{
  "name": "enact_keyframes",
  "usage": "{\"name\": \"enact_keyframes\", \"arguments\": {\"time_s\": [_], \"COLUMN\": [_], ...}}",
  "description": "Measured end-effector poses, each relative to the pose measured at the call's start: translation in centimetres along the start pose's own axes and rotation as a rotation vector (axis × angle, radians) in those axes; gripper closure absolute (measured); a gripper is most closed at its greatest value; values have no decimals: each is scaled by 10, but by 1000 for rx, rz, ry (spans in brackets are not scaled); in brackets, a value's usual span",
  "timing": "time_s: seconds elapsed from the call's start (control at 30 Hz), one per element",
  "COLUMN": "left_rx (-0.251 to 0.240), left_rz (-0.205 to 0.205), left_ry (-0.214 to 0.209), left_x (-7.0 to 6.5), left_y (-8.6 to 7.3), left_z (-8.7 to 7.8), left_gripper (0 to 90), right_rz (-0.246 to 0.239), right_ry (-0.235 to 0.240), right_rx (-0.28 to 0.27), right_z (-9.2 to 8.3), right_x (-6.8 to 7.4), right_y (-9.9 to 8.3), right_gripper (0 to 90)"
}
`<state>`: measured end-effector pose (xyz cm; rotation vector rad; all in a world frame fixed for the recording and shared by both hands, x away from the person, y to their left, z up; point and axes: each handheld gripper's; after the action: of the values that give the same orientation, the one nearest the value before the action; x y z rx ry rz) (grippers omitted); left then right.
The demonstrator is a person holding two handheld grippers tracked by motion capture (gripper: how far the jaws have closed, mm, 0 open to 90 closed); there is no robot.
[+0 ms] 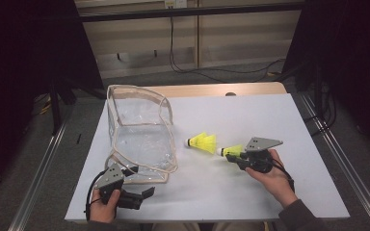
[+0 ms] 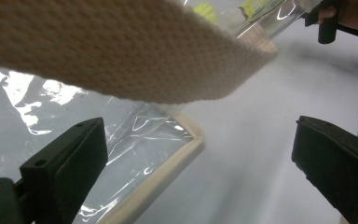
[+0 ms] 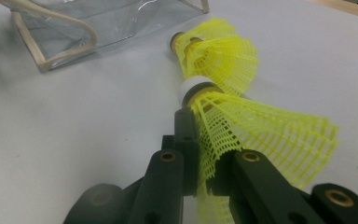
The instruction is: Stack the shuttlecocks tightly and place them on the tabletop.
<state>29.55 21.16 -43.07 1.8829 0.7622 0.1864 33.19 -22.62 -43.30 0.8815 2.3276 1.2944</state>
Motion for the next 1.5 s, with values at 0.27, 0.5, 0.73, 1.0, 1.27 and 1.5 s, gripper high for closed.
{"name": "enact_keyframes", "arguments": {"time_s": [0.27,0.5,0.73,1.0,1.27,1.5], "left_rx": [0,0,2,4,4,4], "left_rz": [0,1,4,5,5,5], "left_ry": [0,0,0,0,1,1], "left_x": [0,0,0,0,0,0], "left_y": [0,0,0,0,0,0], "left_z": [0,0,0,-1,-1,-1], "left_gripper": [31,32,31,32,32,32], "right_rz": [4,7,12,15,12,12], "right_ry": [-8,-13,-16,-17,-19,-24], "right_rx": [-1,-2,-4,-4,-3,-1], "right_z": [1,3,5,8,11,13], "right_x": [-1,-3,-5,-7,-8,-8], "right_y": [0,0,1,2,4,4], "right_gripper": [850,850,849,849,849,850]}}
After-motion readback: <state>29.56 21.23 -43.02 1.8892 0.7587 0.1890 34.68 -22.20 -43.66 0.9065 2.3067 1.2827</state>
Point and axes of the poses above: each handheld gripper's, and its own axes: z roughly forward along the jaws, y roughly out of its top, x roughly to its left, and after that the axes turned 4 degrees about -z, right-handed
